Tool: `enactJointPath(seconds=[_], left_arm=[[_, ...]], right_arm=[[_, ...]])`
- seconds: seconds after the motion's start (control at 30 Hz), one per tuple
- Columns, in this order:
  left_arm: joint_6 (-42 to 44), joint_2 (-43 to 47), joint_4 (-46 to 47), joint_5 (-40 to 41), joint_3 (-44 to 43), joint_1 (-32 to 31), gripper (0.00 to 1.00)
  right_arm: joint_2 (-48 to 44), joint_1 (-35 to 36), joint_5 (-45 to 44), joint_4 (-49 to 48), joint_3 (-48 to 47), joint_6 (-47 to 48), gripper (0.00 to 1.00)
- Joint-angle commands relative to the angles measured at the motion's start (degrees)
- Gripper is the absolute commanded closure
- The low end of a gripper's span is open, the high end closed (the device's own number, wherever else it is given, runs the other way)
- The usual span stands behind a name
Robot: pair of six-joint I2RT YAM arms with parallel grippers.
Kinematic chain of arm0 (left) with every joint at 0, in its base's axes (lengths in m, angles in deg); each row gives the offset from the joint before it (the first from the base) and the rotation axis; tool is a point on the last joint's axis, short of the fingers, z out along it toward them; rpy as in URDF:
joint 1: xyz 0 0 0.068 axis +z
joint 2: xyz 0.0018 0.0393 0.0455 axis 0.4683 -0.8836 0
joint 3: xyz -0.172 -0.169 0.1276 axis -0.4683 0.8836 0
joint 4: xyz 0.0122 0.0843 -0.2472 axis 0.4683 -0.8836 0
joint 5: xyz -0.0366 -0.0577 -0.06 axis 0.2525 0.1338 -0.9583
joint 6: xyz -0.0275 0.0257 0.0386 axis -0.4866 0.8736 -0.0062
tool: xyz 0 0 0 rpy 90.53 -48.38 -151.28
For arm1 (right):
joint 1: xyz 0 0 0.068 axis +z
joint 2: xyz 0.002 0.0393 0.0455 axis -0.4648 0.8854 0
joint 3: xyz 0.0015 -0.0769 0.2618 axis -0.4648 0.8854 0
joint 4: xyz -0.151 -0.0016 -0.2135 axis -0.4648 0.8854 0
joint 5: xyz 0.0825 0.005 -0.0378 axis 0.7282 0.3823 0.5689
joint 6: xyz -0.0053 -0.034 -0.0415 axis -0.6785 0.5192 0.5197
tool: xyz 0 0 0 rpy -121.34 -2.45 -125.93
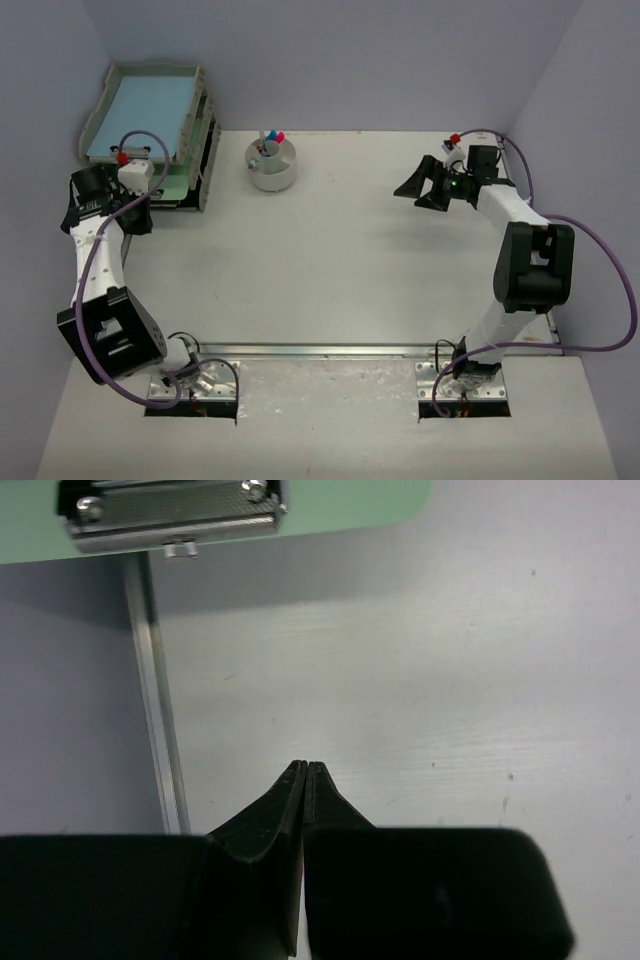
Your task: Organize the desk
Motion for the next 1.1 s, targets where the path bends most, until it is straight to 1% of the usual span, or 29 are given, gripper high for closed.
enactJointPath(seconds=[0.0, 0.17, 0.27, 0.4, 0.57, 0.67, 0.83, 1.0, 1.07], left_arm=[[-19.61, 5.96, 19.11, 6.77, 4.28, 0.64, 1.0], [-27.33, 4.65, 24.99, 10.77, 6.73, 0.67, 1.0], [-31.62, 4.39, 29.4, 10.13, 8.76, 0.76, 1.0], [-36.7, 4.35, 36.38, 7.01, 12.75, 0.79, 1.0], [-39.24, 3.77, 46.3, 6.11, 17.85, 0.85, 1.0], [-40.3, 2.54, 49.03, 6.62, 19.04, 0.76, 1.0], [-41.07, -0.41, 54.07, 8.48, 19.02, 0.7, 1.0], [-41.64, -4.01, 59.84, 8.91, 18.76, 0.58, 1.0], [-41.53, -5.28, 60.8, 8.61, 18.32, 0.61, 1.0]], right_arm=[[-1.66, -0.07, -0.45, -2.47, 1.48, -0.48, 0.05], [-1.89, -0.35, -0.28, -2.55, 1.89, -0.54, 0.05], [-2.07, -0.48, -0.33, -2.55, 1.82, -0.54, 0.05], [-2.1, -0.69, -0.33, -2.55, 1.71, -0.54, 0.05], [-2.07, -0.99, -0.26, -2.55, 2.01, -0.45, 0.05], [-2.16, -1.09, -0.24, -2.62, 2.27, -0.45, 0.05], [-1.98, -1.25, -0.07, -2.73, 2.53, -0.56, 0.05], [-1.6, -1.27, -0.24, -2.1, 1.57, -0.52, 0.05], [-1.25, -1.27, -0.41, -1.71, 1.05, -0.25, 0.05]])
